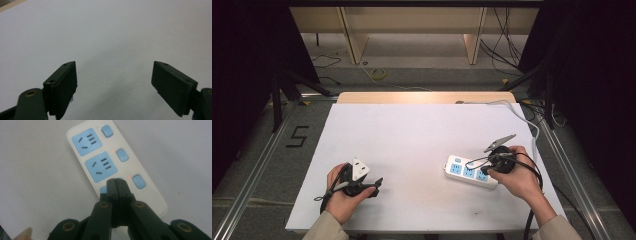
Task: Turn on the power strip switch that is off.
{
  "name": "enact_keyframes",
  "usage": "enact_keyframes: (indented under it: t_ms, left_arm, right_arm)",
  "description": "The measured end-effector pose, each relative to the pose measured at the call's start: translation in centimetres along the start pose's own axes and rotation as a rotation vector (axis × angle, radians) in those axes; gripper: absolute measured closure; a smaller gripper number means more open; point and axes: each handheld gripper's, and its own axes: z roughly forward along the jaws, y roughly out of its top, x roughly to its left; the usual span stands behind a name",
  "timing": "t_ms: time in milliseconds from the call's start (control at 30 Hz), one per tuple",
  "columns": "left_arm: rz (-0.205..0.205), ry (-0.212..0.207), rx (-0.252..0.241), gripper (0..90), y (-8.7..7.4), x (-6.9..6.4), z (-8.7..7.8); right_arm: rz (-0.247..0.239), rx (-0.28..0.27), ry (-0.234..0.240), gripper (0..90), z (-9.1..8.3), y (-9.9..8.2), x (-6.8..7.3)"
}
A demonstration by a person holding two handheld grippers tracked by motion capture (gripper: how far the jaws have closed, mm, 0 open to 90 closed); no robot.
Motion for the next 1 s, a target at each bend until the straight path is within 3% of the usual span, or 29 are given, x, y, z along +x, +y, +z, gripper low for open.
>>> enact_keyframes:
  t_ms: [1000]
  left_arm:
    - [0.007,0.003,0.0,20.7,0.0,0.0,-0.1]
  right_arm:
    - [-0.01,0.007,0.003,90.0,0.4,1.5,0.1]
